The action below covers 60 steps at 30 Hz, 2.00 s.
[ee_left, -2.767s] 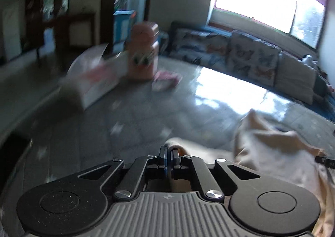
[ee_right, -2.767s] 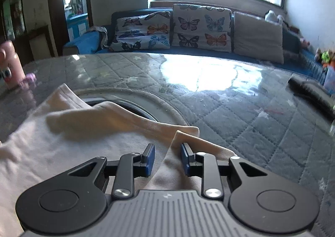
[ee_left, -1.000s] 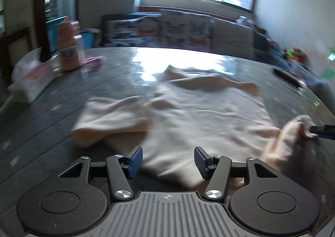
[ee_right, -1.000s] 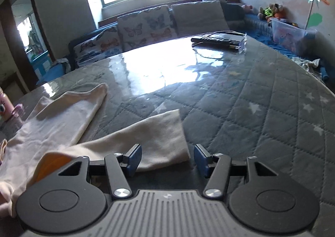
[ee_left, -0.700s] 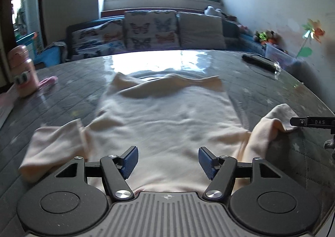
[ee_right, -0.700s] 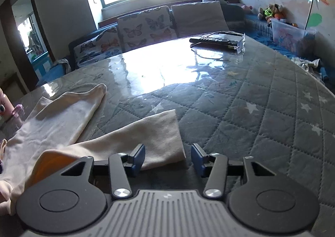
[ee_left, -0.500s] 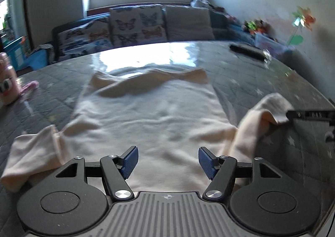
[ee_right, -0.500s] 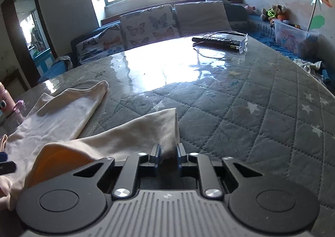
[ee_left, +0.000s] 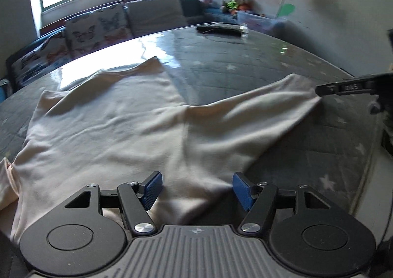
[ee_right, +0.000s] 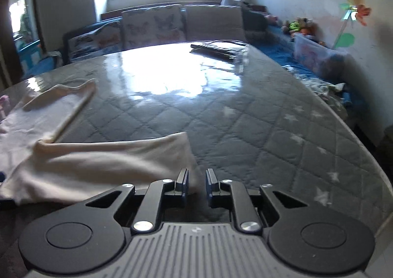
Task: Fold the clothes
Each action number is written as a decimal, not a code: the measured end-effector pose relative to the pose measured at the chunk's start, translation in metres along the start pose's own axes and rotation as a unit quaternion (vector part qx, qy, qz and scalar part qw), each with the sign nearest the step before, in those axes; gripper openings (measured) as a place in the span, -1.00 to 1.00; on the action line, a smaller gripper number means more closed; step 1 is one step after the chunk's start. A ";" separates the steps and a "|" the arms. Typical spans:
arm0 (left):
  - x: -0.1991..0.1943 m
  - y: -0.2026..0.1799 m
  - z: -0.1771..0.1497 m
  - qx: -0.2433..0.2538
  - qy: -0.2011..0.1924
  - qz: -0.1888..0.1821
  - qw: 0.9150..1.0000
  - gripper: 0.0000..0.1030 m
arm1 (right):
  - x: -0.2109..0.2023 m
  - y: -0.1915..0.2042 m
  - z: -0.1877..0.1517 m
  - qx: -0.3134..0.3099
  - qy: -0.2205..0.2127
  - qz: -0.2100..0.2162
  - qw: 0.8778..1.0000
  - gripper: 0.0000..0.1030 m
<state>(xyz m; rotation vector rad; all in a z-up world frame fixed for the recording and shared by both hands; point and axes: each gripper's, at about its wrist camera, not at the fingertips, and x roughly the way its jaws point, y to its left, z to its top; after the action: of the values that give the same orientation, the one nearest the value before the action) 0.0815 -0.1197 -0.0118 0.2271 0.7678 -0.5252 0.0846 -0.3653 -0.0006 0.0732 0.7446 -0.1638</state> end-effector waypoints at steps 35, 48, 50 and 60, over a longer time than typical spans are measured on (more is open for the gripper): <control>-0.023 0.037 0.001 -0.072 -0.046 -0.021 0.996 0.33 | 0.076 0.044 0.039 -0.050 -0.006 0.019 0.999 -0.29; -0.062 0.159 -0.044 -0.200 -0.043 0.097 0.974 0.34 | 0.067 0.072 0.045 -0.072 -0.004 0.039 0.997 0.46; -0.063 0.167 -0.047 -0.203 -0.042 0.105 0.973 0.34 | 0.059 0.083 0.046 -0.082 -0.014 0.050 0.995 0.59; -0.065 0.204 -0.037 -0.206 -0.079 0.165 0.961 0.34 | 0.024 0.179 0.040 -0.208 -0.050 0.160 0.964 0.73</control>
<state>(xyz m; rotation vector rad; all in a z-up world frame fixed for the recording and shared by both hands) 0.1285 0.0915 0.0098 -0.0754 0.6496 -0.0584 0.1597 -0.1972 0.0141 -0.2143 0.6438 0.2963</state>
